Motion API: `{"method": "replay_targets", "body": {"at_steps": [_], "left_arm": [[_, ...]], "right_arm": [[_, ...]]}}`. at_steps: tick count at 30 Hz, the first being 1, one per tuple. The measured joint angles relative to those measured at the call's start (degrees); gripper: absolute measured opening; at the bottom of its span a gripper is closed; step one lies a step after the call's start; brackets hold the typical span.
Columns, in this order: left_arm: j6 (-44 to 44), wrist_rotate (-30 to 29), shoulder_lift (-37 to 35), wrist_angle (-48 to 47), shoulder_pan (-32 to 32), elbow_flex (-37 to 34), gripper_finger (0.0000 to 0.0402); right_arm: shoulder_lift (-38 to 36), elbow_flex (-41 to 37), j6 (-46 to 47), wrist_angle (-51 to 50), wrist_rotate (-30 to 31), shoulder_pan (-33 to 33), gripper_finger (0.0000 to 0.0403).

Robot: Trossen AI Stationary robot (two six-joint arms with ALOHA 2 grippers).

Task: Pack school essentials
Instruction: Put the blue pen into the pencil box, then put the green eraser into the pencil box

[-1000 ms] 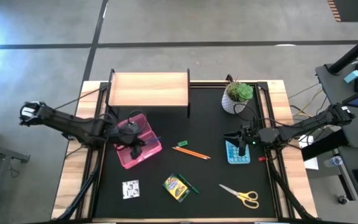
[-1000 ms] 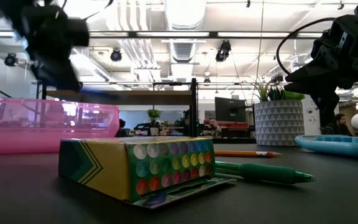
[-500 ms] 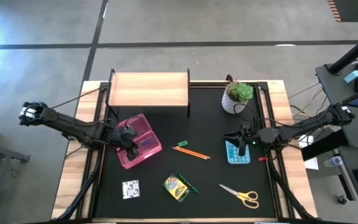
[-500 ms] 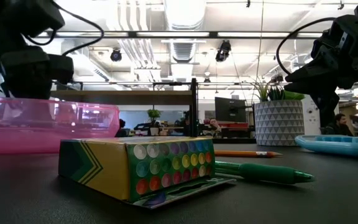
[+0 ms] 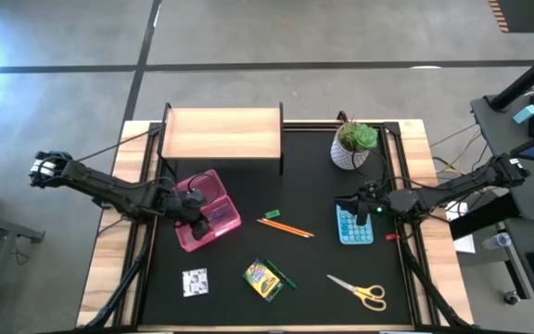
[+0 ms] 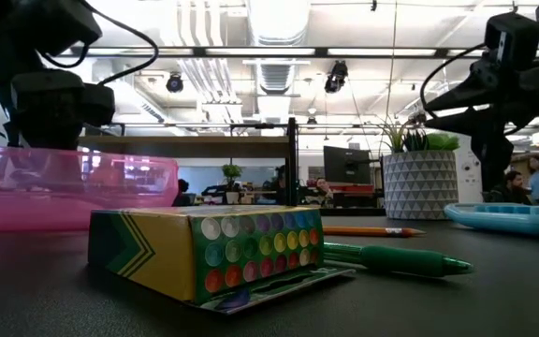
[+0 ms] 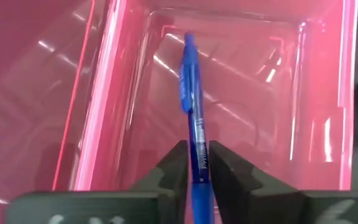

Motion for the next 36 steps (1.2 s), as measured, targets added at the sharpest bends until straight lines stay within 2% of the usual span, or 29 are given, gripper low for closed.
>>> {"method": "replay_targets", "body": {"at_steps": [7, 11, 19, 25, 36], "left_arm": [[0.02, 1.84, 0.24, -0.11, 0.0, 0.47, 0.0129], [0.31, 1.8, 0.15, -0.09, 0.0, 0.77, 0.0153], [3.08, -0.81, 0.15, -0.18, -0.02, 2.6, 0.0155], [7.94, -4.77, 0.15, -0.08, -0.03, 6.93, 0.0155], [16.79, -11.14, 2.53, 2.94, 0.0, 15.02, 0.0155]], "right_arm": [[0.01, 0.38, -3.72, 0.18, 0.81, 0.02, 0.0098], [0.12, 0.43, -0.46, 0.73, 3.01, -0.01, 0.0098], [0.14, 0.49, 5.11, 1.89, 3.19, 0.02, 0.0098], [0.14, 0.54, 8.28, 2.01, 7.45, 0.0, 0.0098], [0.14, 0.62, 7.39, 9.7, 7.51, 0.01, 0.0098]]}}
